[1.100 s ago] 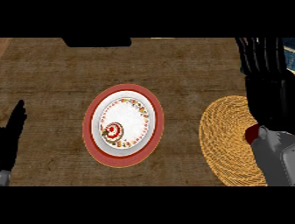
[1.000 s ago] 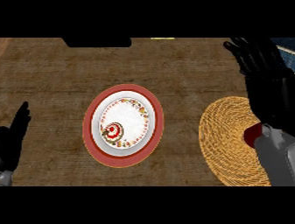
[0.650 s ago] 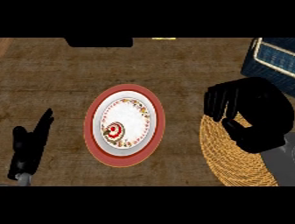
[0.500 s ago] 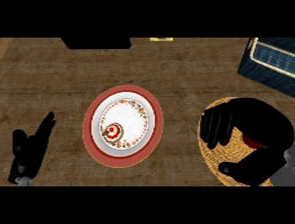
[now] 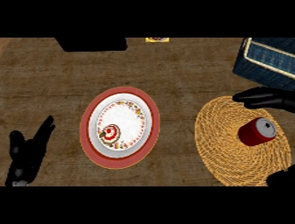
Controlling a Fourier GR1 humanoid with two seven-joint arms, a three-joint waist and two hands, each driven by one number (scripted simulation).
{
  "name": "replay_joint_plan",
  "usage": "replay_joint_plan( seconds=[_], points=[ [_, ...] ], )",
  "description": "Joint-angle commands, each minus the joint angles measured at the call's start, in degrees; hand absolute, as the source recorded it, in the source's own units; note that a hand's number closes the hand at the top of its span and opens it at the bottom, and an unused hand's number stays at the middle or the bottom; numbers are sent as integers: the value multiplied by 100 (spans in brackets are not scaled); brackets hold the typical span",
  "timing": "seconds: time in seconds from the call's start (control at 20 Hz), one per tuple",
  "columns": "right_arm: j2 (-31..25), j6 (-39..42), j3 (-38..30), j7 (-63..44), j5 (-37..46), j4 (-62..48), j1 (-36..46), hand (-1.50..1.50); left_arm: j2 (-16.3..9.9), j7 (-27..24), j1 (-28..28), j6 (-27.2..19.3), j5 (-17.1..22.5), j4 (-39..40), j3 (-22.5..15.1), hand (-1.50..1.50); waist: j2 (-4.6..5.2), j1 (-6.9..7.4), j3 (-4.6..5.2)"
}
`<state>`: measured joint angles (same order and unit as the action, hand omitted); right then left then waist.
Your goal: Pick the can from the placemat and place it in the basket
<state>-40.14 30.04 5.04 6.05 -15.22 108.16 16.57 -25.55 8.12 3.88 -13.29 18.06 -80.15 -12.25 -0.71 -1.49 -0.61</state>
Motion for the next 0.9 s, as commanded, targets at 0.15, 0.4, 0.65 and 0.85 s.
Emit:
replay_joint_plan(
  seconds=[0.15, 0.4, 0.65, 0.85],
  points=[
    [-1821, 915, -1315, 175, 501, -449, 725, -150, 215, 215, 175, 100, 44, 293, -175, 0, 89, 75, 66],
    [-2855, 2111, -1716, 606, 374, -1090, 1125, -150, 192, 156, 206, 217, 20, 155, -148, 0, 89, 172, 68],
    [-3583, 3077, -1455, 1188, 890, -1446, 1222, -150, 133, 401, 54, 293, 54, 174, -84, 0, 132, 253, 60],
    [-3824, 3061, -1345, 1712, 1349, -1518, 1034, -150, 256, 349, 71, 211, -43, 86, -111, 0, 108, 215, 51]
  ],
)
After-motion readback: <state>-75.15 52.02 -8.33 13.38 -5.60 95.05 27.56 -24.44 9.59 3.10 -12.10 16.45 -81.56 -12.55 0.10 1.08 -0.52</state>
